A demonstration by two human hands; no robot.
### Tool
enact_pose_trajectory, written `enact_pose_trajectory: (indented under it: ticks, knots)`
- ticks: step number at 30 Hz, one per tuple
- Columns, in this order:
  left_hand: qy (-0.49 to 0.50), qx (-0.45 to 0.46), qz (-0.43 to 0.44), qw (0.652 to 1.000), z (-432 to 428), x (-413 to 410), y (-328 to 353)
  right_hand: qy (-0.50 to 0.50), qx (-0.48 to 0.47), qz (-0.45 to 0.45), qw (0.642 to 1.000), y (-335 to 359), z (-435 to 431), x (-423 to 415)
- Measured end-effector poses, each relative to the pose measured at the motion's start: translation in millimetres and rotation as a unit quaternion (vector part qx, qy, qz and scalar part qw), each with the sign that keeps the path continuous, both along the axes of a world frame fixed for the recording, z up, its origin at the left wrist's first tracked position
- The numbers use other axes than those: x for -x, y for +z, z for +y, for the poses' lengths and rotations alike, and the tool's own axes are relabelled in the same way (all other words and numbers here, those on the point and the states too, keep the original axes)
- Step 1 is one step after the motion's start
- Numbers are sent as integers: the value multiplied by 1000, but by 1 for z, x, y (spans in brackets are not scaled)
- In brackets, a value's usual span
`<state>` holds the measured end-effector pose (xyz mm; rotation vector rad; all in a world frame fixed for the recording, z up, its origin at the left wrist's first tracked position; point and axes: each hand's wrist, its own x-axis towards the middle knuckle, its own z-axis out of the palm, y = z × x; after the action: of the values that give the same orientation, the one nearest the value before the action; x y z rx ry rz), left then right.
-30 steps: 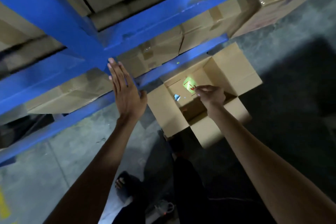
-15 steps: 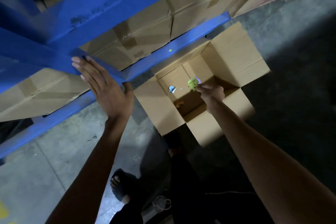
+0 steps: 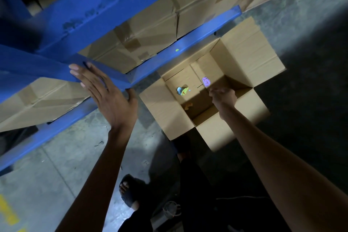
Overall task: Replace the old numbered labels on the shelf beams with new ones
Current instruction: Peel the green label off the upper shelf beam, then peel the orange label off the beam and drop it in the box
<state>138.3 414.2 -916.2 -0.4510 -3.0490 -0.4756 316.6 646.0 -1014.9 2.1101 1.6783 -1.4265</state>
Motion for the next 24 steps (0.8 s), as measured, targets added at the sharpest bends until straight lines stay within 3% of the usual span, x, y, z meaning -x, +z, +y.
enact_pose_trajectory:
  ticks: [6,11,17,21,24]
  knots:
    - [-49,-5,-32,998,0,-17,22,155,-79,14,985,55,-22,6]
    - [-175,-28,-79,981,13,-42,88,253,-176,72,949,151,-36,16]
    - [-265,-93,-9,960,33,-53,265,273,-359,157,878,344,-40,25]
    - [-324,-92,82,938,41,-51,396,235,-448,225,833,481,-33,35]
    - [-339,-140,128,922,48,-47,477,196,-507,263,797,573,-25,40]
